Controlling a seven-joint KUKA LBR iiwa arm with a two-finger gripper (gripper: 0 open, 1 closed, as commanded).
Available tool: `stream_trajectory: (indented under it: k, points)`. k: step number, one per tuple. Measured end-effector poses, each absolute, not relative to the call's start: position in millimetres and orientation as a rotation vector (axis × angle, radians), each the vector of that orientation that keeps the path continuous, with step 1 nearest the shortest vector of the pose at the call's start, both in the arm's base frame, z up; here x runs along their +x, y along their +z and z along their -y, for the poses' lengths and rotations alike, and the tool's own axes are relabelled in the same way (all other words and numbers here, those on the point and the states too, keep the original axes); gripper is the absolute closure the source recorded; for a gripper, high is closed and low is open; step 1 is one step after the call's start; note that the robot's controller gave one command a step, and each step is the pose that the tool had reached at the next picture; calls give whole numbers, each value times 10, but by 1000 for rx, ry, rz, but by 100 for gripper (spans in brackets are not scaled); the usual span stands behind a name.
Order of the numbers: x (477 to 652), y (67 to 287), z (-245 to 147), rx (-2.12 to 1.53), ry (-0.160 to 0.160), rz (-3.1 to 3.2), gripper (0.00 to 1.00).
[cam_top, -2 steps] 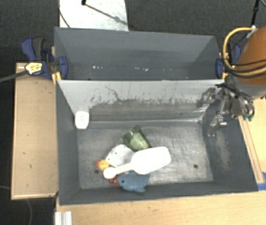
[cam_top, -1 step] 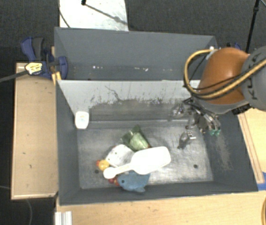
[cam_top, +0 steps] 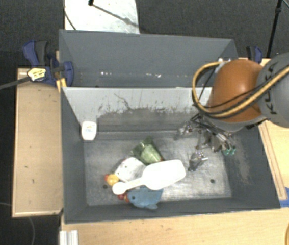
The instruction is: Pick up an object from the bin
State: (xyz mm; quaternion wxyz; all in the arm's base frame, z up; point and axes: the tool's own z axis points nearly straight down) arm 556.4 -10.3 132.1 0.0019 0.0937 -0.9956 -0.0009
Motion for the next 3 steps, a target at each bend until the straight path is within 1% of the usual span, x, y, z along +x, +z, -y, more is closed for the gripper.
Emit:
stream_trajectory:
  k: [1,2,3]
  points:
    - [5386,1359,-245,121,0,3142,0]
    - [5049,908,-439,327,2,3133,0]
    - [4889,734,-1178,266,-1,3139,100]
